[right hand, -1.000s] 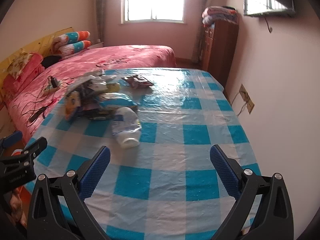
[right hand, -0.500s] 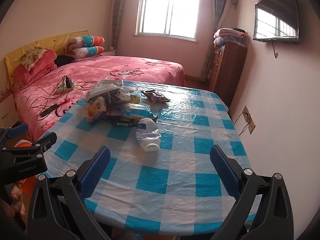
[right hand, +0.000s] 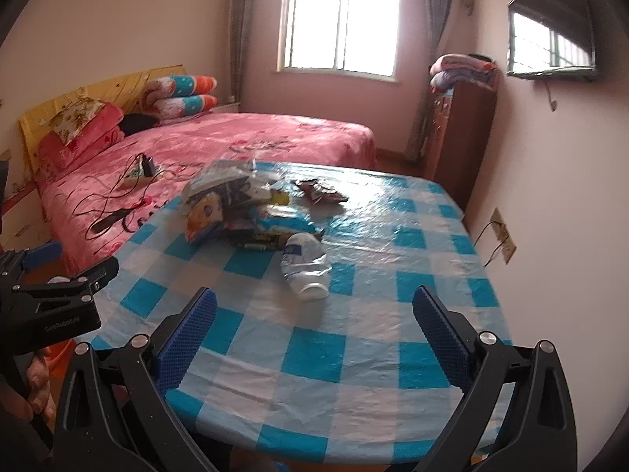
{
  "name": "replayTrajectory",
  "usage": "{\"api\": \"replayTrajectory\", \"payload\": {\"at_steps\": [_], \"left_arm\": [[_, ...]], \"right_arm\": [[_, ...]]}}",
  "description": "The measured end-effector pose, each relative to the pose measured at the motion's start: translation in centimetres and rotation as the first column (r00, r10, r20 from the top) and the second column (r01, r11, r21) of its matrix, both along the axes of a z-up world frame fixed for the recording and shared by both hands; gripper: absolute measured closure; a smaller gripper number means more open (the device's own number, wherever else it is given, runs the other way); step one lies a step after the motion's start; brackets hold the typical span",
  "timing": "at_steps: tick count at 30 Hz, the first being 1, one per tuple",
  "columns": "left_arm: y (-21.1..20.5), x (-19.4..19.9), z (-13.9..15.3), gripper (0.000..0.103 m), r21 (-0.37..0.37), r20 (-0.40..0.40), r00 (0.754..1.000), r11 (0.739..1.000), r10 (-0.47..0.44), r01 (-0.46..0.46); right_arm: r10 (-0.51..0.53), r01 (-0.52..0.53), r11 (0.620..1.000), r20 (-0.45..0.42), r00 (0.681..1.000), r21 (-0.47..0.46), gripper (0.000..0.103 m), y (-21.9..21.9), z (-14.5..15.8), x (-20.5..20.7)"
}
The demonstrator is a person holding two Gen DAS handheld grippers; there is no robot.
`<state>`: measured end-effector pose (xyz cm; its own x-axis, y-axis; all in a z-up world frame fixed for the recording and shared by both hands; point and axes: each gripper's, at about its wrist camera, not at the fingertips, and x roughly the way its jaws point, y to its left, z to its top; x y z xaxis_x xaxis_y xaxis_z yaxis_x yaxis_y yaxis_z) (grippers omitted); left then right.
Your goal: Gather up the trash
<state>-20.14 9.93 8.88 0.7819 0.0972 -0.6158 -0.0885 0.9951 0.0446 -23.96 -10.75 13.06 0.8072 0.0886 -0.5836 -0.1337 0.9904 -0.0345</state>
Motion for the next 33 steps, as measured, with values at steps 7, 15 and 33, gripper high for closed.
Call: {"api": "replayTrajectory", "payload": {"at_steps": [7,15,33], "left_arm": [[0.9,1.2,-0.7,0.004,-0.013,-0.040,0.999,1.000,0.026,-0.027],[1.3,3.2,-0.6,0.004,-0.067,-0.049,0.999,0.998,-0.019,0.015],[3.6,14.5,-5.0,0.004,-0.485,-0.158,0.983,0.874,-0.096,0.008]], "right_arm": [[0.041,-0.040,0.999,-0.063,0.997,0.022,0.004,0.2,-1.4,2.1],[0.032,-0.028,0.999,-0.108,0.994,0.042,0.004,-0.6,-3.0,5.1],[0.060,-0.022,0.984,-0.214,0.975,0.178,0.004,-3.5,-6.6,12.3]]}}
